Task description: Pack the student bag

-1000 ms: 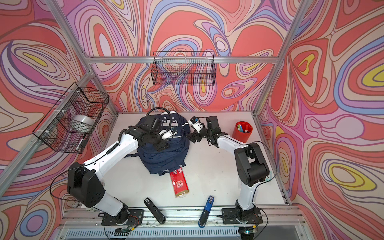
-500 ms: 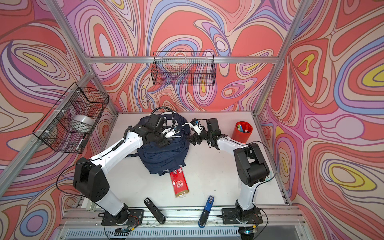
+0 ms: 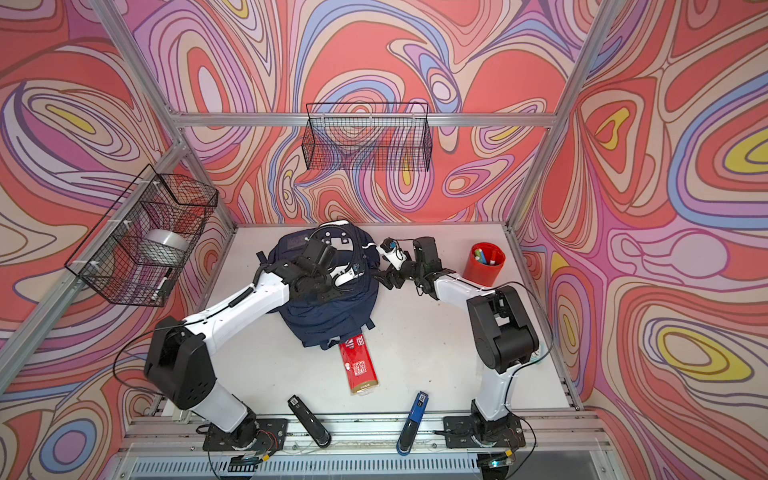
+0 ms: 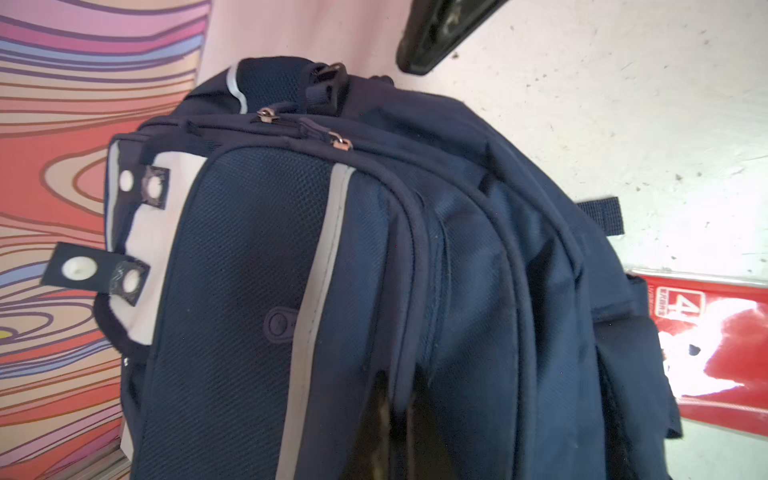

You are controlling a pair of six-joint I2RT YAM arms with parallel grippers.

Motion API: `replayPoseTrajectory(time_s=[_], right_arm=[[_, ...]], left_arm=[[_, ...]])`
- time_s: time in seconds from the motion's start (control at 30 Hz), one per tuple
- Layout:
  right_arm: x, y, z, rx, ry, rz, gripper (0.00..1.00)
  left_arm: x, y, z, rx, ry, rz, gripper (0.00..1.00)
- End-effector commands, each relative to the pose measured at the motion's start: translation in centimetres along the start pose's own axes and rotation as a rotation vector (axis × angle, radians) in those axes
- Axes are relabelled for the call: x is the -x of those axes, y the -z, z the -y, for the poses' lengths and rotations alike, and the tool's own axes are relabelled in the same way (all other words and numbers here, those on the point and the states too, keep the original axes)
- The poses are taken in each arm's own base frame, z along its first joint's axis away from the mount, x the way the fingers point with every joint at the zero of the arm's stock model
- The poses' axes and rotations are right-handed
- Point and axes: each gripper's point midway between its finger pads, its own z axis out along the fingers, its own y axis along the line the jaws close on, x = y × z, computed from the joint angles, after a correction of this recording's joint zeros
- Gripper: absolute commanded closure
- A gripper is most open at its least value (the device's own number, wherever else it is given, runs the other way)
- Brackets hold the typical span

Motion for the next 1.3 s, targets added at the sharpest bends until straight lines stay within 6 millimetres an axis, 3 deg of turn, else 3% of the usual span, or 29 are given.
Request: replayPoseTrajectory(time_s=[0.0,0.3,0.53,0.77,0.93,1.13,1.27], right_arm=[[0.3,-0.7,0.6,-0.009,0.127,0.026,0.23],[1.3,-2.1,-1.2,0.105,0.278,0.095,0.3],[1.9,-3.9,-1.4,0.173,0.286,0.154,0.4],[3.2,-4.6,-2.5,0.237,0.268,0.213,0.42],[3.6,-5.5,-3.3,0.303,0.226,0.217,0.52],[1.6,-6.6,-3.9,0.334,0.216,0.148,0.56],[1.8,-6.3,-4.0,0.324,0.225,0.16,0.59]], left_arm=[[0.9,1.8,-0.9,0.015,0.037,0.097,1.0],[1.5,3.6,-0.7,-0.098,0.081,0.352,1.0],[1.7,3.8,-0.6,-0.112,0.077,0.371,1.0],[1.5,3.7,-0.7,-0.106,0.082,0.358,1.0],[1.5,3.7,-0.9,-0.092,0.088,0.356,1.0],[1.4,3.7,-1.2,-0.073,0.092,0.352,1.0],[1.6,3.8,-1.4,-0.072,0.102,0.362,1.0]])
